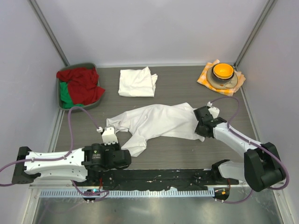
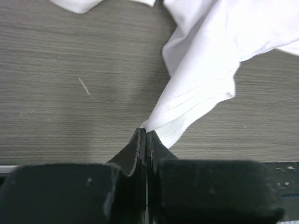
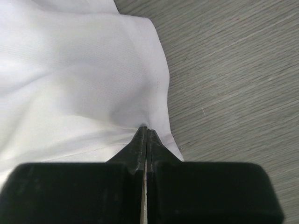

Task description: Fold and stack the t-shirts

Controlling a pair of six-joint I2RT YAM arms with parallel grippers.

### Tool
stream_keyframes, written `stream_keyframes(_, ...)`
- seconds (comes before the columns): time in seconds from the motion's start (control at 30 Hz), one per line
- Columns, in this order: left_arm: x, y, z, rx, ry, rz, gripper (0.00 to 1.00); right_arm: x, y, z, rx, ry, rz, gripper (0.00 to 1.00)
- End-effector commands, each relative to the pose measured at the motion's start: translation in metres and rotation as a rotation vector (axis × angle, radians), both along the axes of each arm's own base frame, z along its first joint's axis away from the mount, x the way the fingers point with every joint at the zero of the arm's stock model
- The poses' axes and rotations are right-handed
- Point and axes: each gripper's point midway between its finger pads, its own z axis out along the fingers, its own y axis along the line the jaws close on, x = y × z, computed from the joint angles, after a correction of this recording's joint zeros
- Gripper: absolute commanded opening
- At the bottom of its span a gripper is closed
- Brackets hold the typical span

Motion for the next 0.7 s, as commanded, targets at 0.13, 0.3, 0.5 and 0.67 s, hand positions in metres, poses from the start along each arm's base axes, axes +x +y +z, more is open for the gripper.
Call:
stream_keyframes(0.13,0.032,-0.021,0.122,-0.014,-0.225,-0.030,0.00,0.053,0.015,0.160,0.076,-0.416,0.096,0.01)
stream_keyframes(0.3,0.050,-0.017,0.211,-0.050,-0.406,-0.053,0.00,0.058,0.019,0.288,0.082,-0.642,0.202,0.01)
stream_keyframes(0.5,0.053,-0.012,0.344,-0.236,-0.639,-0.183,0.00,0.039,0.034,0.432,0.171,-0.941,0.344,0.01)
stream_keyframes(0.67,0.037,-0.004,0.428,-0.407,-0.781,-0.331,0.00,0.006,0.037,0.520,0.197,-1.132,0.448,0.01)
